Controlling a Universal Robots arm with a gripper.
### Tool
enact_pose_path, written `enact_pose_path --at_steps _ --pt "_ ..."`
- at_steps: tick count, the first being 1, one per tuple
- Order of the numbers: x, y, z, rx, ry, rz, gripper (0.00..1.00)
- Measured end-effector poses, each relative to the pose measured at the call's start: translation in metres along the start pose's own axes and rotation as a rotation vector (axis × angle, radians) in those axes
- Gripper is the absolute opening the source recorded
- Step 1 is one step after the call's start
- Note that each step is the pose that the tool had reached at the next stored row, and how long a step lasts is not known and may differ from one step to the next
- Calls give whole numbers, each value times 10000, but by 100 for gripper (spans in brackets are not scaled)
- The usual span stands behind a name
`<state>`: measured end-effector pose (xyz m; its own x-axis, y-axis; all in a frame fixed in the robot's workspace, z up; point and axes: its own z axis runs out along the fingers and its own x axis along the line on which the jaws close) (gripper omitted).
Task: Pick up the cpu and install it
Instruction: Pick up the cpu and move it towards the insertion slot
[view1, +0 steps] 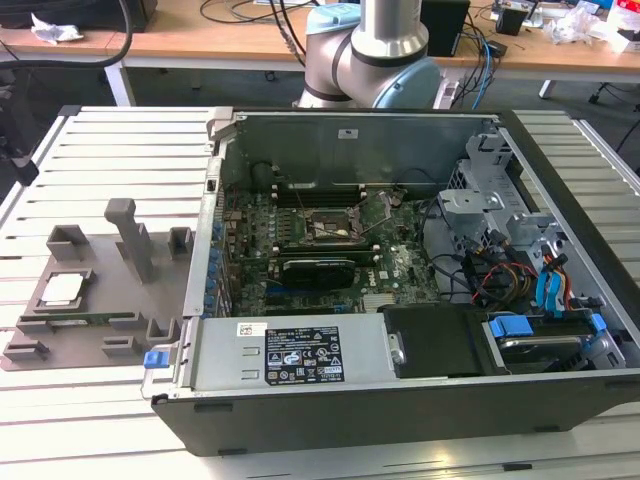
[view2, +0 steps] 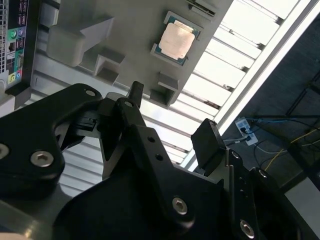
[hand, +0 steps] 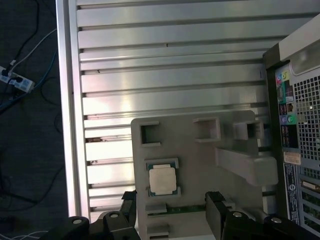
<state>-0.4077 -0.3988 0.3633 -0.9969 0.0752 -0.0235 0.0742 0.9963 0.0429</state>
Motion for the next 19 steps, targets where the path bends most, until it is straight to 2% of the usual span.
enact_pose_path --at_steps 19 --pt "3 -5 123 0 0 -1 66"
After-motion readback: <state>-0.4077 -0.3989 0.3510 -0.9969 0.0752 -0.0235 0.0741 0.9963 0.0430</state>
